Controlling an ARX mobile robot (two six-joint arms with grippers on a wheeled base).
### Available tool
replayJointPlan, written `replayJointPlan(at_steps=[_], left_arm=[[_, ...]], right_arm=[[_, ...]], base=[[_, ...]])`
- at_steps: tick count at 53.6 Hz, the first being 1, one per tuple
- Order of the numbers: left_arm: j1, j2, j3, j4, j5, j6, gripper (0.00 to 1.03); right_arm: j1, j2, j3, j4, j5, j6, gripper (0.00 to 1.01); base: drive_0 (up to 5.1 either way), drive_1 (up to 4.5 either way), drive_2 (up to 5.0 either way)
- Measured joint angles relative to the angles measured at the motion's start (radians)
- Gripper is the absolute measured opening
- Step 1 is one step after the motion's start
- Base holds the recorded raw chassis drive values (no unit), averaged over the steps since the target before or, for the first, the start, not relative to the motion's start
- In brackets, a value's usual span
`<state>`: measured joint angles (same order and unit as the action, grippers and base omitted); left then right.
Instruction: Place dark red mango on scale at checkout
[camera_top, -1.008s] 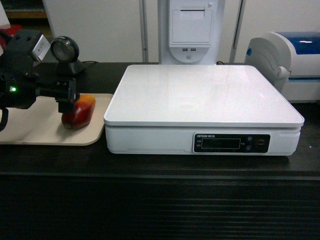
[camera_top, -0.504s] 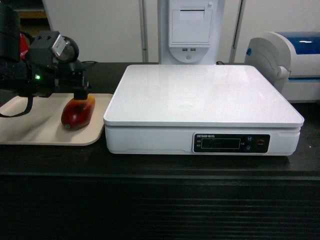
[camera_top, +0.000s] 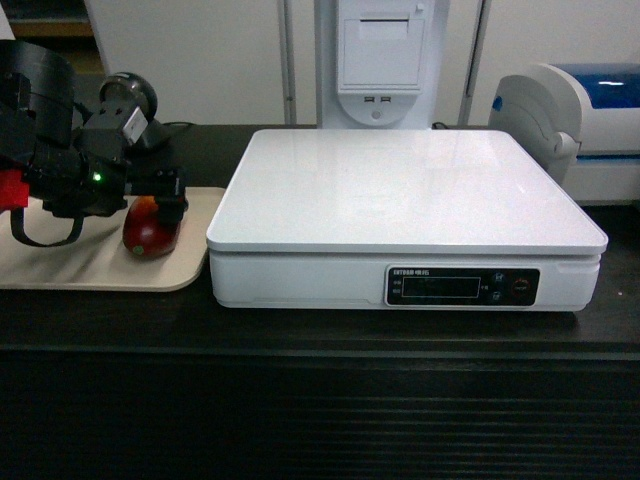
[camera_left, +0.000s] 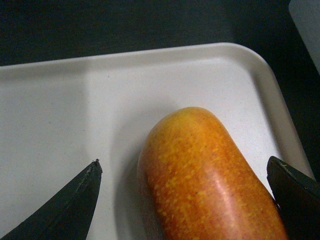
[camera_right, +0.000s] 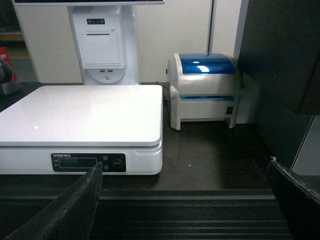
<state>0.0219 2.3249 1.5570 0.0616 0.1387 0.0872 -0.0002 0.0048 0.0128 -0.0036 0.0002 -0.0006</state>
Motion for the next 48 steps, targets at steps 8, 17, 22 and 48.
replayJointPlan(at_steps=[8, 17, 22, 48], left_arm=[[0.000, 0.014, 0.005, -0.017, 0.003, 0.002, 0.98], [0.000, 0.021, 0.005, -0.014, 0.011, 0.007, 0.75], [0.000, 0.021, 0.004, -0.008, 0.012, 0.007, 0.68], [0.029, -0.151, -0.175, 0.113, 0.051, -0.040, 0.65]], right_arm=[[0.000, 0.000, 0.000, 0.000, 0.000, 0.000, 0.98], [0.000, 0.000, 0.000, 0.000, 0.000, 0.000, 0.98], [0.000, 0.000, 0.000, 0.000, 0.000, 0.000, 0.98], [0.000, 0.000, 0.000, 0.000, 0.000, 0.000, 0.98]], base=[[0.0, 0.00, 0.0], [0.0, 0.00, 0.0], [0.0, 0.00, 0.0], [0.0, 0.00, 0.0]])
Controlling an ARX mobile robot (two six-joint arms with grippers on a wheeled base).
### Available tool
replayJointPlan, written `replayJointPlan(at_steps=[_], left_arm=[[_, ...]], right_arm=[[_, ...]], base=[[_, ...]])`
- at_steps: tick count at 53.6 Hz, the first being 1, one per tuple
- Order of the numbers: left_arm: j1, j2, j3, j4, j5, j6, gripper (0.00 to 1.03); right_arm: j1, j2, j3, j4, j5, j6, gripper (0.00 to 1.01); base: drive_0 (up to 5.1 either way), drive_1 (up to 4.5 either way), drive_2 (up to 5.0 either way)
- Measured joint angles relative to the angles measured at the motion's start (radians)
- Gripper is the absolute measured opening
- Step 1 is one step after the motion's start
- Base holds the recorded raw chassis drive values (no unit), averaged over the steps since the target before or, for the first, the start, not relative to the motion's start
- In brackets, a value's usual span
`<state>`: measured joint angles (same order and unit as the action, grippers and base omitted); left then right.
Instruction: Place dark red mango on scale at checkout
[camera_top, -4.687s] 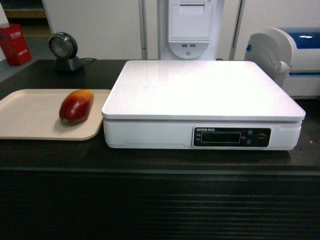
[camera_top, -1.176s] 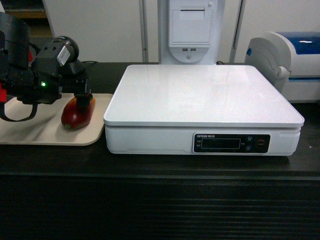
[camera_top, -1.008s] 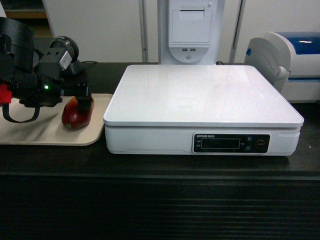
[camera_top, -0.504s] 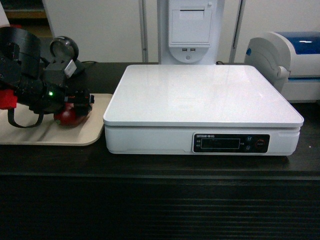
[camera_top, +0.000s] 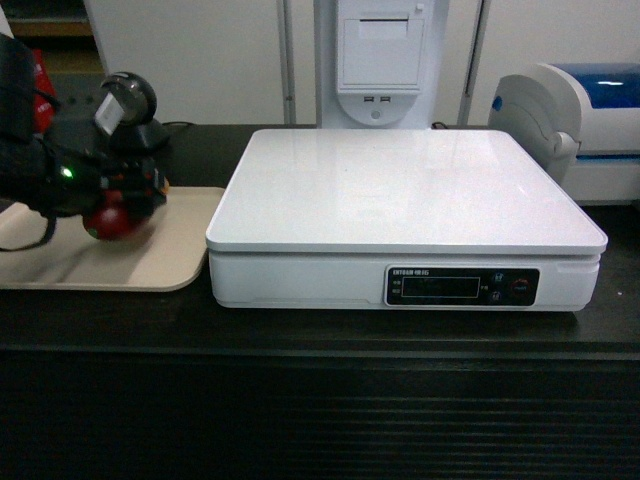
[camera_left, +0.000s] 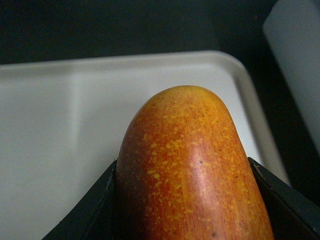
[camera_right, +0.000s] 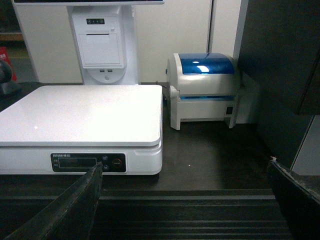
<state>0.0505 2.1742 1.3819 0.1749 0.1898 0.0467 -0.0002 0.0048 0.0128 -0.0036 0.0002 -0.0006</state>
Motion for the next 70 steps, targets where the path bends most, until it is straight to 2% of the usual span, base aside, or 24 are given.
replayJointPlan(at_steps=[7, 11, 17, 23, 27, 33, 44, 53, 62, 66, 70], left_arm=[[0.011, -0.155, -0.063, 0.059, 0.005, -0.045, 0.65], [-0.007, -0.266, -0.105, 0.098, 0.000, -0.069, 0.65], [-0.090, -0.348, -0.154, 0.137, -0.016, -0.076, 0.65], [-0.209, -0.367, -0.193, 0.159, -0.049, -0.069, 0.65], [-0.285, -0.363, -0.202, 0.156, -0.051, -0.068, 0.65], [-0.336, -0.356, -0.202, 0.176, -0.066, -0.064, 0.65], [-0.404, -0.311, -0.159, 0.169, -0.092, -0.071, 0.65], [-0.474, -0.235, -0.100, 0.137, -0.100, -0.103, 0.65], [-0.531, -0.151, 0.000, 0.085, -0.111, -0.154, 0.65], [-0.535, -0.125, 0.038, 0.063, -0.116, -0.177, 0.65], [-0.535, -0.078, 0.105, 0.011, -0.121, -0.222, 0.65]], right_arm=[[0.000, 0.000, 0.000, 0.000, 0.000, 0.000, 0.98], [0.000, 0.000, 0.000, 0.000, 0.000, 0.000, 0.98], [0.000, 0.000, 0.000, 0.000, 0.000, 0.000, 0.98], [0.000, 0.000, 0.000, 0.000, 0.000, 0.000, 0.98], [0.000, 0.000, 0.000, 0.000, 0.000, 0.000, 0.98], [0.000, 0.000, 0.000, 0.000, 0.000, 0.000, 0.98], [0.000, 0.000, 0.000, 0.000, 0.000, 0.000, 0.98], [0.000, 0.000, 0.000, 0.000, 0.000, 0.000, 0.98], [0.000, 0.000, 0.000, 0.000, 0.000, 0.000, 0.98], [0.000, 0.000, 0.000, 0.000, 0.000, 0.000, 0.98], [0.000, 0.000, 0.000, 0.000, 0.000, 0.000, 0.98]], base=[[0.0, 0.00, 0.0], [0.0, 0.00, 0.0], [0.0, 0.00, 0.0], [0.0, 0.00, 0.0], [0.0, 0.00, 0.0], [0.0, 0.00, 0.0], [0.0, 0.00, 0.0], [0.0, 0.00, 0.0], [0.0, 0.00, 0.0], [0.0, 0.00, 0.0], [0.0, 0.00, 0.0]])
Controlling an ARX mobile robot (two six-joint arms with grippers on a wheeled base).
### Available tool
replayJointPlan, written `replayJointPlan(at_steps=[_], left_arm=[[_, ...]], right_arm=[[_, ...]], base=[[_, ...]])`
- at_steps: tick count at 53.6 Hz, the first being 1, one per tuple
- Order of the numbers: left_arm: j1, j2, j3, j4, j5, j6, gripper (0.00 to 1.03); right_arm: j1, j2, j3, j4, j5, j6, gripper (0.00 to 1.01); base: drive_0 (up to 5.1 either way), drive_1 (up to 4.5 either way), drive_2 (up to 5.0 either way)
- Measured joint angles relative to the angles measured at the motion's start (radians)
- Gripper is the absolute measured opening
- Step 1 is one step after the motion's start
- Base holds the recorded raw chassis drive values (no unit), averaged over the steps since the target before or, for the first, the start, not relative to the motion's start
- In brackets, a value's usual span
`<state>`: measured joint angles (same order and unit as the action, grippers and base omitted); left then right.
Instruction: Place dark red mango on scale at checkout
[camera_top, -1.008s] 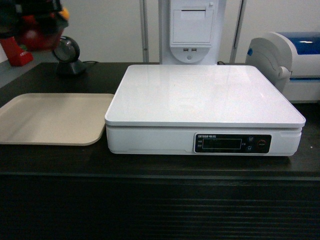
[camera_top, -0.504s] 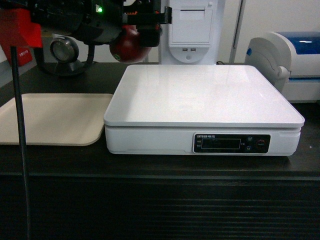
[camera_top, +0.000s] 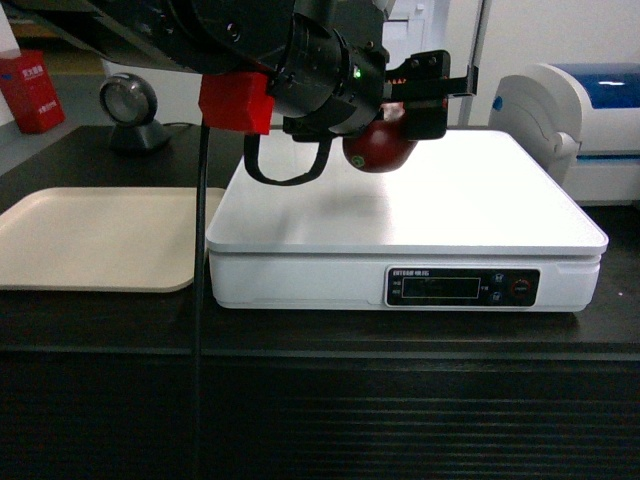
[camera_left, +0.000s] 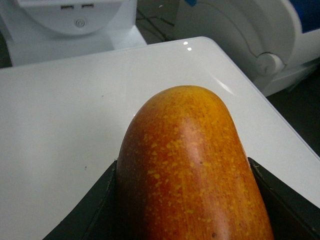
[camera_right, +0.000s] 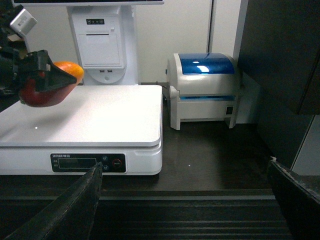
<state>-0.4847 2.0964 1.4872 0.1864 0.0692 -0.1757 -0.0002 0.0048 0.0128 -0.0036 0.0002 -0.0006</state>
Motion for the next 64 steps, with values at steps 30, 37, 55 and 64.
replayJointPlan(at_steps=[30, 37, 55, 64], left_arm=[[-0.029, 0.248, 0.358, -0.274, -0.158, -0.280, 0.65], [-0.036, 0.253, 0.367, -0.290, -0.159, -0.285, 0.68], [-0.038, 0.251, 0.351, -0.218, -0.158, -0.262, 0.97], [-0.041, 0.202, 0.267, -0.094, -0.200, -0.195, 0.98]], right_arm=[[0.000, 0.000, 0.000, 0.000, 0.000, 0.000, 0.98], [0.000, 0.000, 0.000, 0.000, 0.000, 0.000, 0.98], [0.000, 0.000, 0.000, 0.000, 0.000, 0.000, 0.98], [0.000, 0.000, 0.000, 0.000, 0.000, 0.000, 0.98]], base=[[0.0, 0.00, 0.0], [0.0, 0.00, 0.0], [0.0, 0.00, 0.0], [0.0, 0.00, 0.0]])
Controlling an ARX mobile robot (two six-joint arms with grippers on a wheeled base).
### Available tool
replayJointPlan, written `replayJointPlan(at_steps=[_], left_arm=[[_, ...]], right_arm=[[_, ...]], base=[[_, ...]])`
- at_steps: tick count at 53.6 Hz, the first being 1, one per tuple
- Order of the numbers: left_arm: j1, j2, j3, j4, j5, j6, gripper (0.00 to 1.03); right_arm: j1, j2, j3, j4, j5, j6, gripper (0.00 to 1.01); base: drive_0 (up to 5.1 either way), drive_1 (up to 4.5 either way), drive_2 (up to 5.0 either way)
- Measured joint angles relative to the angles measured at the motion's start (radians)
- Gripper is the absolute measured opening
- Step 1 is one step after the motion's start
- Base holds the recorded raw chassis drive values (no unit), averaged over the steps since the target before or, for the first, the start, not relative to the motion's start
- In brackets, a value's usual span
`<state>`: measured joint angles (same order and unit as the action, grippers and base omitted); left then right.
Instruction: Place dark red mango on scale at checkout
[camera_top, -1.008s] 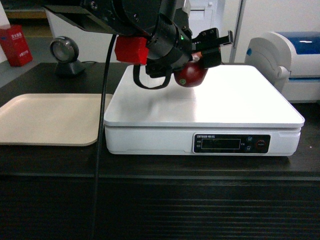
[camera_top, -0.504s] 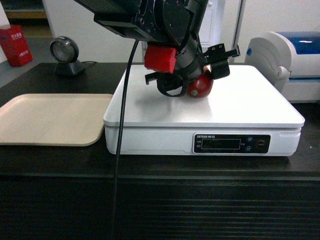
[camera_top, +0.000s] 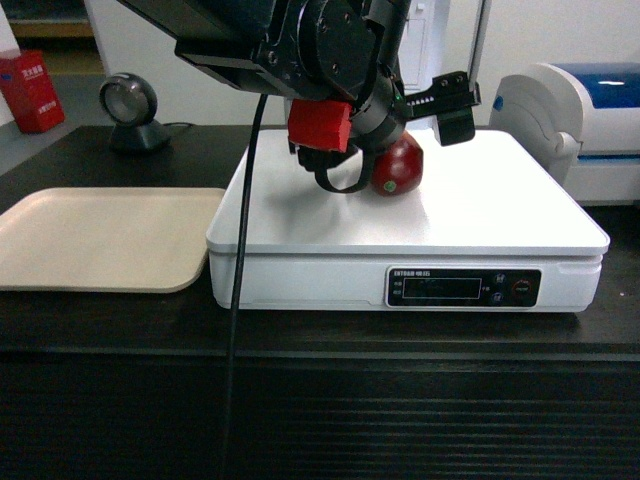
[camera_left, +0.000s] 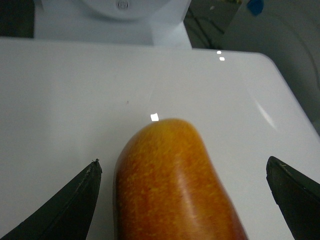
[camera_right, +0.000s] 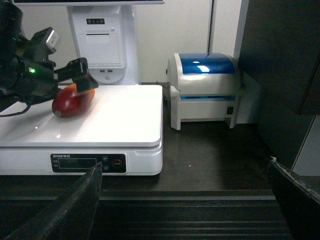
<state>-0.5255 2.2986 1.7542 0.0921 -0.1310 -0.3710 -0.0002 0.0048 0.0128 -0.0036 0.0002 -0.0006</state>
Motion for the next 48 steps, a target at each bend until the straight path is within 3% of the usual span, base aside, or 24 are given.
replayJointPlan(at_steps=[8, 11, 21, 29, 37, 39, 42, 45, 48], left_arm=[[-0.008, -0.138, -0.126, 0.227, -0.005, 0.126, 0.98], [-0.010, -0.225, -0.188, 0.326, 0.020, 0.185, 0.98], [0.010, -0.443, -0.414, 0.548, 0.064, 0.324, 0.98], [0.087, -0.608, -0.624, 0.625, 0.097, 0.373, 0.98], [0.188, -0.794, -0.745, 0.633, 0.106, 0.377, 0.98], [0.201, -0.834, -0.742, 0.576, 0.064, 0.380, 0.96], [0.227, -0.917, -0.751, 0.421, -0.059, 0.376, 0.85], [0.259, -0.990, -0.815, 0.356, -0.093, 0.375, 0.76], [0.300, -1.060, -0.934, 0.373, -0.091, 0.375, 0.65]], right_arm=[[0.000, 0.000, 0.000, 0.000, 0.000, 0.000, 0.98], [0.000, 0.000, 0.000, 0.000, 0.000, 0.000, 0.98], [0.000, 0.000, 0.000, 0.000, 0.000, 0.000, 0.98], [0.000, 0.000, 0.000, 0.000, 0.000, 0.000, 0.98], [0.000, 0.000, 0.000, 0.000, 0.000, 0.000, 0.98], [0.000, 0.000, 0.000, 0.000, 0.000, 0.000, 0.98], [0.000, 0.000, 0.000, 0.001, 0.000, 0.000, 0.98], [0.000, 0.000, 0.000, 0.000, 0.000, 0.000, 0.98], [0.000, 0.000, 0.000, -0.001, 0.000, 0.000, 0.98]], base=[[0.0, 0.00, 0.0], [0.0, 0.00, 0.0], [0.0, 0.00, 0.0], [0.0, 0.00, 0.0], [0.0, 0.00, 0.0], [0.0, 0.00, 0.0], [0.0, 0.00, 0.0], [0.0, 0.00, 0.0], [0.0, 0.00, 0.0]])
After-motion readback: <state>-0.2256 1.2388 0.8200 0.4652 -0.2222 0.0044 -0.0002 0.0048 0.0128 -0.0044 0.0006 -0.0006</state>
